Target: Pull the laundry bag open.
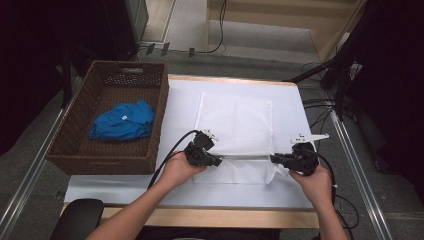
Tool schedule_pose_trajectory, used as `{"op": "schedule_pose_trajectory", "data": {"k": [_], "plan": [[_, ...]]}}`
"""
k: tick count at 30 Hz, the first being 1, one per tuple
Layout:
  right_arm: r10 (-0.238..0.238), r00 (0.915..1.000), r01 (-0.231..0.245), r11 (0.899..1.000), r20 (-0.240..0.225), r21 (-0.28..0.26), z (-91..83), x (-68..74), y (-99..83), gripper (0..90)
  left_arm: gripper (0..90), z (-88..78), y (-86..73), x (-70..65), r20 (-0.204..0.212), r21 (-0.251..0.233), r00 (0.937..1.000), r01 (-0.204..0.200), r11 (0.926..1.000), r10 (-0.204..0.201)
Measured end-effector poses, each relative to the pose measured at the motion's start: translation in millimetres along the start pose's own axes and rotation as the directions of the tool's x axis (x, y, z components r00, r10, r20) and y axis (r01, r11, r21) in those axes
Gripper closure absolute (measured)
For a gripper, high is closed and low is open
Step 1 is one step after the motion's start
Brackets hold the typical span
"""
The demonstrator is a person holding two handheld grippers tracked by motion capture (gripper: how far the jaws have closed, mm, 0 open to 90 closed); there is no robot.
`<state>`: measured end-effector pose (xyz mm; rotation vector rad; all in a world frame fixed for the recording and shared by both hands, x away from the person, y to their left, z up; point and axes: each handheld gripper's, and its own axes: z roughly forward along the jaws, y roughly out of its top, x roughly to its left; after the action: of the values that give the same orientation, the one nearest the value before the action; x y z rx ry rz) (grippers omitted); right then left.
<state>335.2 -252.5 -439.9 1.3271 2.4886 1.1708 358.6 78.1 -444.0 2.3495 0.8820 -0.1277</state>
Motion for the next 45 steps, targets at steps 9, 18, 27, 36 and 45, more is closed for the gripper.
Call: {"op": "schedule_pose_trajectory", "data": {"k": [9,18,27,36,45], "plan": [[0.003,1.0000,-0.003,1.000,0.007,0.002,-0.5,-0.6,-0.6,85.8,87.6,1.3,0.3,-0.8,0.001,0.000,1.0000,0.003,1.0000,-0.003],[0.006,1.0000,-0.006,1.000,0.008,-0.003,-1.1,-1.2,-0.8,85.8,87.6,1.5,0.4,-1.6,0.004,-0.009,1.0000,0.006,0.9999,-0.006],[0.008,0.9999,-0.008,1.000,0.007,-0.003,-0.9,-1.5,-0.9,85.8,87.6,1.5,0.5,-1.4,0.003,-0.005,0.9999,0.015,0.9999,-0.015],[0.011,0.9999,-0.011,1.000,0.009,-0.001,-0.6,-2.2,-1.3,85.8,87.6,-2.5,-2.4,-0.4,-0.007,-0.001,0.9998,0.021,0.9998,-0.021],[0.020,0.9997,-0.019,1.000,0.013,-0.004,-1.5,-2.6,-1.4,85.6,87.6,-15.8,-10.7,2.4,-0.037,-0.007,0.9986,0.039,0.9992,-0.039]]}}
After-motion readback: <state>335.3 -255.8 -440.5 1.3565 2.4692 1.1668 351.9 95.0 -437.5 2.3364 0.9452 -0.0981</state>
